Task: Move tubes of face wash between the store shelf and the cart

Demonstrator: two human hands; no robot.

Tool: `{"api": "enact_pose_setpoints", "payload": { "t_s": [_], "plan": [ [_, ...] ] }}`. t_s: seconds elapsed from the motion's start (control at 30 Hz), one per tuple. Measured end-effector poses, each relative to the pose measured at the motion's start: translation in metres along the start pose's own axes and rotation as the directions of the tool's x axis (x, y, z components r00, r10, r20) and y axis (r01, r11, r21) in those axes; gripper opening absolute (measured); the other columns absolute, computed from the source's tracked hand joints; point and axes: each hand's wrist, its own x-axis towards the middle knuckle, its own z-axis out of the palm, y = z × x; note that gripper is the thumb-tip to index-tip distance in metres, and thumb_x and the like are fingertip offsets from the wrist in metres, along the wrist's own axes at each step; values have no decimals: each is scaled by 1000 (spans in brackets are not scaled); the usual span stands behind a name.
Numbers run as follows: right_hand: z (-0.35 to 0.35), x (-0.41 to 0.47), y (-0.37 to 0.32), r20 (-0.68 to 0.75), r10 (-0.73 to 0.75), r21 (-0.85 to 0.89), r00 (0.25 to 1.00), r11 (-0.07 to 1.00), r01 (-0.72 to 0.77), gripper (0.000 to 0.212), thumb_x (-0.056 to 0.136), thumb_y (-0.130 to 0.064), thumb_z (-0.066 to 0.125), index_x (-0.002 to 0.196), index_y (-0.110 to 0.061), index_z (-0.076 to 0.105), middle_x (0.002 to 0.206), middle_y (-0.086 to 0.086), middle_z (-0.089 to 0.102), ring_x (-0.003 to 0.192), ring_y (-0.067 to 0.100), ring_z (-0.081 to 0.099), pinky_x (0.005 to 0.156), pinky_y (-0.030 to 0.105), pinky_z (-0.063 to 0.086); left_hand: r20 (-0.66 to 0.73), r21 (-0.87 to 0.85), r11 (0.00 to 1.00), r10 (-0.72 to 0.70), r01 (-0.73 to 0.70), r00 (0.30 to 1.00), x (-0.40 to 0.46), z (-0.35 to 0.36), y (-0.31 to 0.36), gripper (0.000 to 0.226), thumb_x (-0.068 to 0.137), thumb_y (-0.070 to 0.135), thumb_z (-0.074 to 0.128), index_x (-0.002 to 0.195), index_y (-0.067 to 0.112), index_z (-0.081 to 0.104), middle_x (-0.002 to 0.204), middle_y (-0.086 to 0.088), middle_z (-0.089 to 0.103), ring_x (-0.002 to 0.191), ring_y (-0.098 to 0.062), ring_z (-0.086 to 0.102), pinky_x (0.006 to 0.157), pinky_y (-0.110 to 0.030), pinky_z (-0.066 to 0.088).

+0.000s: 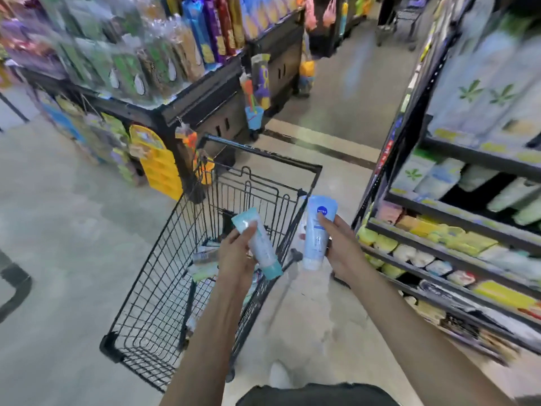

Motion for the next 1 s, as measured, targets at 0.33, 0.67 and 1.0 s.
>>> {"api": "enact_pose_setpoints", "payload": {
  "t_s": [0.33, 0.67, 1.0],
  "plan": [
    [-144, -93, -33, -289, -89, 96, 953, 988, 122, 24, 99, -37, 65, 120, -25, 68, 94, -5, 79, 79, 13, 76, 70, 33, 60, 343, 256, 966, -58, -34, 938, -66, 136, -98, 54, 90, 43, 77, 133, 15, 58, 106, -29, 65, 94, -46, 64, 77, -54, 61],
    [-304, -198, -42, -453, -74, 205, 888, 961, 184, 26, 101, -24, 64, 126, -21, 63, 104, 3, 75, 89, 24, 70, 80, 42, 57, 501, 438, 899, -218, -27, 838, -178, 239, -210, 7, 103, 32, 62, 107, 26, 60, 81, 3, 72, 73, -19, 69, 70, -39, 60],
    [-382, -214, -52, -478, -108, 194, 872, 955, 224, 30, 91, -7, 72, 120, -13, 68, 109, 15, 75, 91, 31, 71, 77, 44, 58, 607, 547, 832, -322, -89, 726, -194, 299, -254, 43, 83, -13, 69, 122, 4, 63, 100, -16, 76, 78, -26, 72, 67, -38, 59]
  ]
}}
